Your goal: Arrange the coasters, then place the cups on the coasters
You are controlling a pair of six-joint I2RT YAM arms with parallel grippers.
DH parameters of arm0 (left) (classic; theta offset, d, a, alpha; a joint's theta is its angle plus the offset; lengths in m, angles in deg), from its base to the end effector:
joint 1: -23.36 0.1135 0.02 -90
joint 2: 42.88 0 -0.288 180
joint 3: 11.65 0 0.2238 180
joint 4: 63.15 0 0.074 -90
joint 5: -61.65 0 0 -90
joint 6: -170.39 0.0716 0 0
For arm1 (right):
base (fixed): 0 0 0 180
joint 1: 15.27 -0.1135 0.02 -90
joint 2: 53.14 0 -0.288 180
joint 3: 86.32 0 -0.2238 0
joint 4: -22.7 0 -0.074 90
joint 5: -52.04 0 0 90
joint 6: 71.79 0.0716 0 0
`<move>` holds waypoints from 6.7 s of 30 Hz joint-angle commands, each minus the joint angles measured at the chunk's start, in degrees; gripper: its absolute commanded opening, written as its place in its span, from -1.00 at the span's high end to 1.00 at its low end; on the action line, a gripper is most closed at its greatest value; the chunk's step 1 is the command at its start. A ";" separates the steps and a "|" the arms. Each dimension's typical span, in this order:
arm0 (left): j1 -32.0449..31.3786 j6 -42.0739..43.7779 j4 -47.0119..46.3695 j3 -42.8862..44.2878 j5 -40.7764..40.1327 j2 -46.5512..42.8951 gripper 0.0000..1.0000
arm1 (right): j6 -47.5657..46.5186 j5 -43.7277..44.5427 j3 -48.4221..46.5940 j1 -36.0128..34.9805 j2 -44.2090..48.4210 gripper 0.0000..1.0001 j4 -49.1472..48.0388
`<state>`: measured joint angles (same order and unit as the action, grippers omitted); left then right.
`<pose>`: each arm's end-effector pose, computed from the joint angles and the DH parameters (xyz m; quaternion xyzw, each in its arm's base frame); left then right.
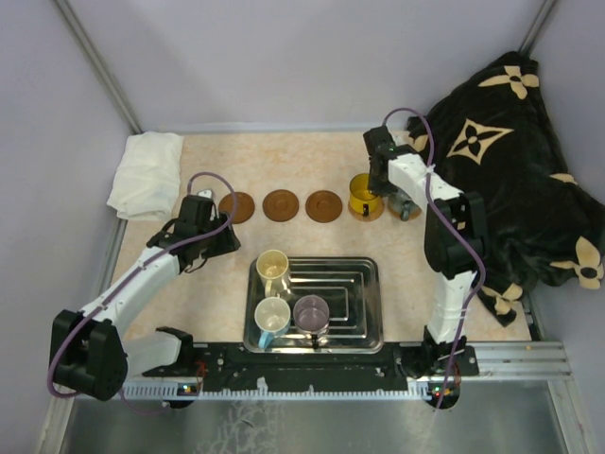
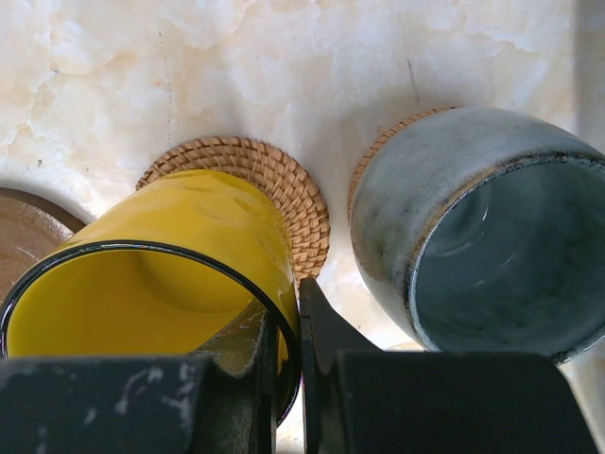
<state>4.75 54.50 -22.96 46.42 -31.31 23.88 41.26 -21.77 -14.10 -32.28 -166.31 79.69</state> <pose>0.2128 -0.0678 0.2347 -0.0685 0.9335 -0.1106 0.3341 0.4097 0.1045 0.2308 0.0842 0.9583 -0.0475 0.2689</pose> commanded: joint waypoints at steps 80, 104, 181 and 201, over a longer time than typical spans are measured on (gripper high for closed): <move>-0.26 -0.30 0.31 -1.16 -0.32 -2.03 -0.19 | -2.84 1.88 -2.86 0.48 7.54 0.50 -3.82; -0.23 -0.13 1.04 -1.21 0.51 -5.86 -0.20 | 11.02 10.97 26.93 -30.90 39.29 0.39 3.84; -0.37 -1.32 0.77 -0.37 0.85 -5.96 -0.22 | -6.37 7.78 0.30 -24.99 24.00 1.00 4.95; -0.31 -0.64 -1.17 1.23 0.24 -1.15 -0.22 | -15.14 -4.14 -34.28 -12.94 -9.55 1.00 9.74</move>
<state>4.72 53.41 -22.48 45.49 -30.88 21.98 28.01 -23.06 -41.71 -47.10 -175.40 89.98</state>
